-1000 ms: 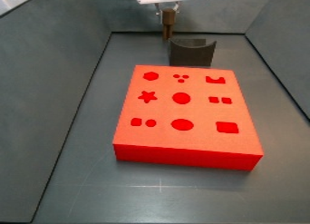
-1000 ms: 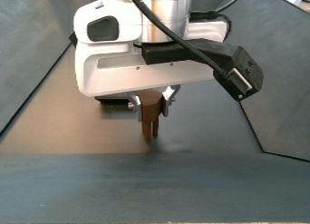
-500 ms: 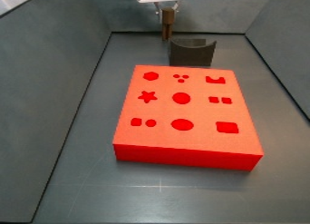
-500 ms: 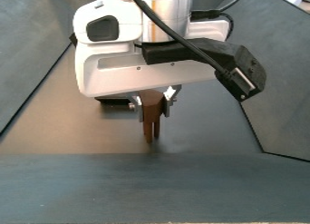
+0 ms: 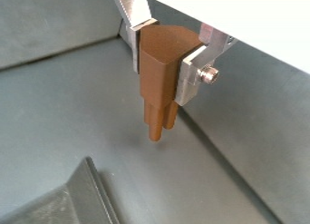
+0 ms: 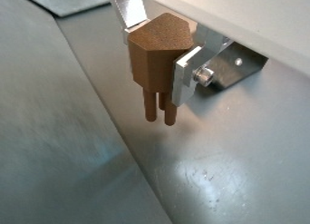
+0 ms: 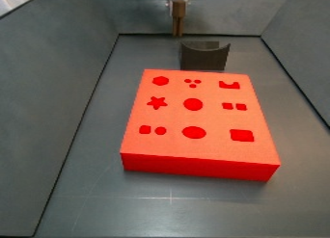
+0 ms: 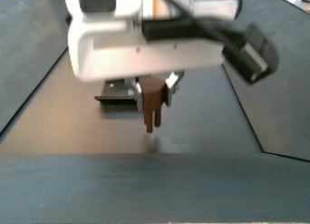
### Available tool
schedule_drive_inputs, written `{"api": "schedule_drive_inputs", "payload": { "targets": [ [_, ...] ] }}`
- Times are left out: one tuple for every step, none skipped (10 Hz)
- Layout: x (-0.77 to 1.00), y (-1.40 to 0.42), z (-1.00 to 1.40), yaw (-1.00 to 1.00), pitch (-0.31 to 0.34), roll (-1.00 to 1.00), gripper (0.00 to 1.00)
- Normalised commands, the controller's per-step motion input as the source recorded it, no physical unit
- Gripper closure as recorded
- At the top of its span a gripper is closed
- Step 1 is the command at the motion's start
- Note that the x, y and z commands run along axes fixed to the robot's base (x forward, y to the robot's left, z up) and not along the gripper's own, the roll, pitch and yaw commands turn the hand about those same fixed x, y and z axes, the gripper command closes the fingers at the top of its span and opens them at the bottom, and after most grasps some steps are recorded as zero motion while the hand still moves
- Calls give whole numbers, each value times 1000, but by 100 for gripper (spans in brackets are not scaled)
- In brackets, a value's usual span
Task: Pick up the 3 prong object. Move up. Move to above the board. Insert the 3 prong object.
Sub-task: Move up, then move to above the board.
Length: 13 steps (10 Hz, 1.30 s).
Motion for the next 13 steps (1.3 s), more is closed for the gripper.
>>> {"api": "schedule_drive_inputs", "payload": {
  "targets": [
    [-19, -4, 399, 16, 30, 38, 100],
    [-20, -5, 233, 12, 42, 51, 100],
    [-12, 505, 1000, -167, 147, -51, 100],
    [-12, 502, 1000, -163, 158, -68, 100],
    [-7, 474, 1000, -145, 161, -96, 100],
    [4, 425, 1000, -78, 134, -95, 100],
    [2, 418, 1000, -61, 119, -86, 100],
    [6, 381, 1000, -40, 98, -78, 100],
    [7, 366, 1000, -36, 89, -73, 100],
    [11, 332, 1000, -28, 87, -67, 100],
    [16, 294, 1000, -23, 88, -66, 100],
    [20, 246, 1000, -25, 87, -60, 100],
    [19, 192, 903, -25, 92, -52, 100]
  ]
}}
